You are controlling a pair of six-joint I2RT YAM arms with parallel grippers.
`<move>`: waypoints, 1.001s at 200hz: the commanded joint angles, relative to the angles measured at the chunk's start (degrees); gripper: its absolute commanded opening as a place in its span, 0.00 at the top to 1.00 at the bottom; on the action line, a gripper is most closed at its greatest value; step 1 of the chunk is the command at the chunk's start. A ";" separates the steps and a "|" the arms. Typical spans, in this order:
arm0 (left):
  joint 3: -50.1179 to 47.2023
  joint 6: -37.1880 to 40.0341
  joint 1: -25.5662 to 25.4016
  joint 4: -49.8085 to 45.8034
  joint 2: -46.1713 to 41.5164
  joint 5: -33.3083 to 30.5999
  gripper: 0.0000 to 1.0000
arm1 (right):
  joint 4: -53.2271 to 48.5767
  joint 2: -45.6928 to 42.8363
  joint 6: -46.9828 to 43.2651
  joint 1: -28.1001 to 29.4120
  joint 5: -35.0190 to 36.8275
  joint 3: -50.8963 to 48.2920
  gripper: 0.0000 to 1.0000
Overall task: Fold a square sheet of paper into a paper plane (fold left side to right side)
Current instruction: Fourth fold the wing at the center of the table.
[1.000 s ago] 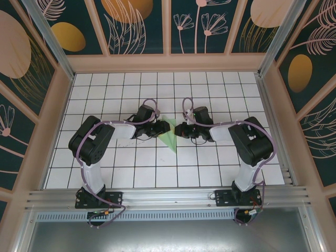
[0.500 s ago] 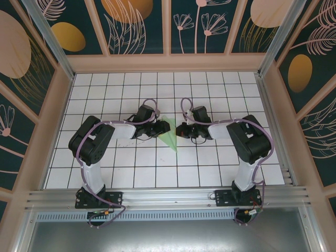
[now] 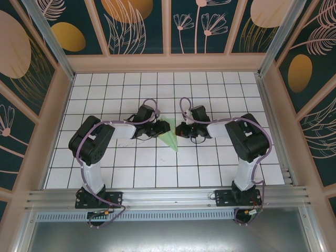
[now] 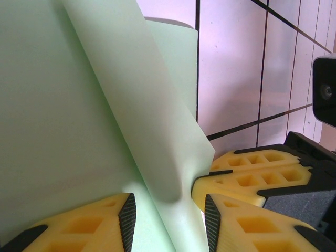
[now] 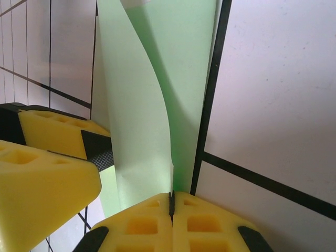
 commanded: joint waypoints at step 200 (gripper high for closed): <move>10.04 5.61 -0.42 -6.07 2.33 2.67 0.74 | -10.63 4.67 -3.61 2.32 5.70 3.40 0.98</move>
